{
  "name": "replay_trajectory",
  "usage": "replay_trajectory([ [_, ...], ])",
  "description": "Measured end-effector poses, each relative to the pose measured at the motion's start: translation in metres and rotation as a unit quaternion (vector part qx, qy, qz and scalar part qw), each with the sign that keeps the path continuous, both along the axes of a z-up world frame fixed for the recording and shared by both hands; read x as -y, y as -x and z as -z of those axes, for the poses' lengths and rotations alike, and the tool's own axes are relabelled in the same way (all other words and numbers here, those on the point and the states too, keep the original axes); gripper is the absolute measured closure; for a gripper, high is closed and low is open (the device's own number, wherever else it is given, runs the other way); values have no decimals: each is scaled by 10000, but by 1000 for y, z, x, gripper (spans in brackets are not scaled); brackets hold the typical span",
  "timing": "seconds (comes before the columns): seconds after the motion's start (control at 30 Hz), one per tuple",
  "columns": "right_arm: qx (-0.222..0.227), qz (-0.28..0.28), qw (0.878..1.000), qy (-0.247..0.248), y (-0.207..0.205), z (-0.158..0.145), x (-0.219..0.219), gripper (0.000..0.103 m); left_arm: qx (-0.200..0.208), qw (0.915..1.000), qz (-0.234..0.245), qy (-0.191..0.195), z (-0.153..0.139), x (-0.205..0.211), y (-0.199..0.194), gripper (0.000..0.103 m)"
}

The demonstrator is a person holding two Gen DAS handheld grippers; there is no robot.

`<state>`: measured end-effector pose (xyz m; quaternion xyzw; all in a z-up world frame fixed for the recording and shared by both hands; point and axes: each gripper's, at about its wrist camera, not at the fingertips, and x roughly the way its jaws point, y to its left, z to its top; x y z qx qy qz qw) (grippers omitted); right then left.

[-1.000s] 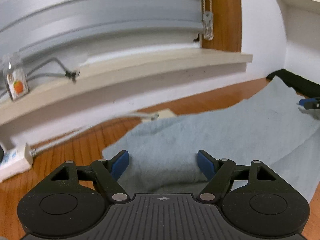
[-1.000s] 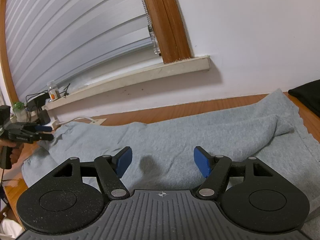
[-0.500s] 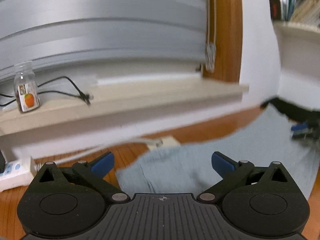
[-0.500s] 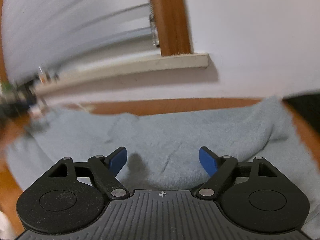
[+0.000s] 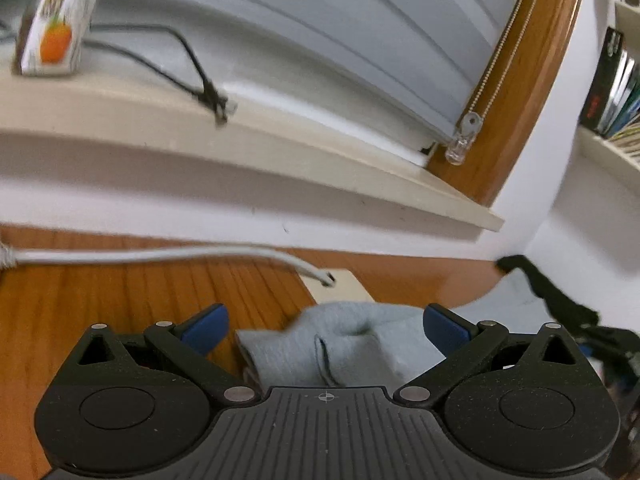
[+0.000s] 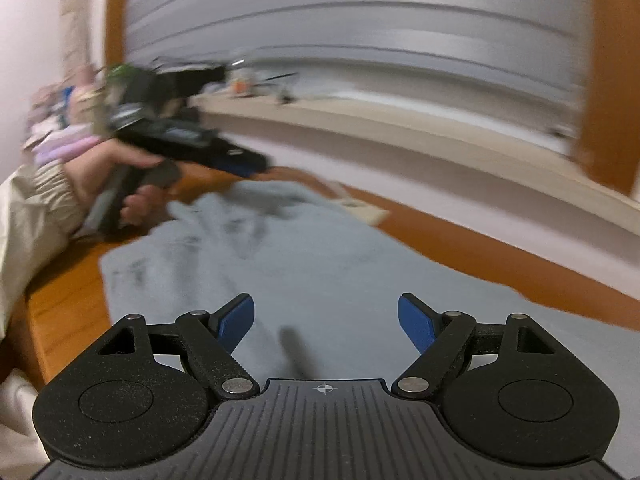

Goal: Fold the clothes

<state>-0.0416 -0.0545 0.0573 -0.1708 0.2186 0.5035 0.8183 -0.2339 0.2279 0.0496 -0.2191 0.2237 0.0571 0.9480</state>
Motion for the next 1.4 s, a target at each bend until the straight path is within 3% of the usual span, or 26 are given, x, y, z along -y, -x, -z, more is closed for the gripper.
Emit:
replay_trajectory([
  [0.27, -48, -733, 9969, 264, 43, 2, -73, 25, -205, 9995, 3, 226, 8, -6, -4, 0],
  [0.37, -210, -1003, 9943, 284, 57, 2, -83, 25, -311, 9993, 9, 199, 9, -4, -6, 0],
  [0.53, -35, -1230, 9910, 526, 75, 6, -95, 28, -319, 9993, 21, 190, 9, -4, -4, 0],
  [0.63, 86, -1321, 9895, 585, 80, 8, -99, 36, -322, 9993, 84, 196, 10, -5, -5, 0],
  [0.8, 125, -1485, 9871, 585, 87, 15, -106, 37, -422, 9986, 314, 96, 8, -6, -8, 1],
  [0.9, 391, -1508, 9855, 667, 93, 19, -109, 37, -626, 9969, 474, -92, 5, -6, -11, 8],
  [1.03, 732, -1382, 9861, 562, 95, 24, -109, 37, -1145, 9913, 558, -321, -5, -4, -18, 26],
  [1.23, 871, -1373, 9854, 510, 99, 29, -110, 38, -1743, 9780, 705, -903, -12, 22, -29, 27],
  [1.3, 864, -1357, 9858, 480, 99, 30, -110, 43, -1821, 9758, 647, -1019, -12, 29, -30, 27],
  [1.4, 950, -1282, 9861, 470, 102, 31, -109, 50, -1778, 9765, 586, -1068, -12, 35, -26, 37],
])
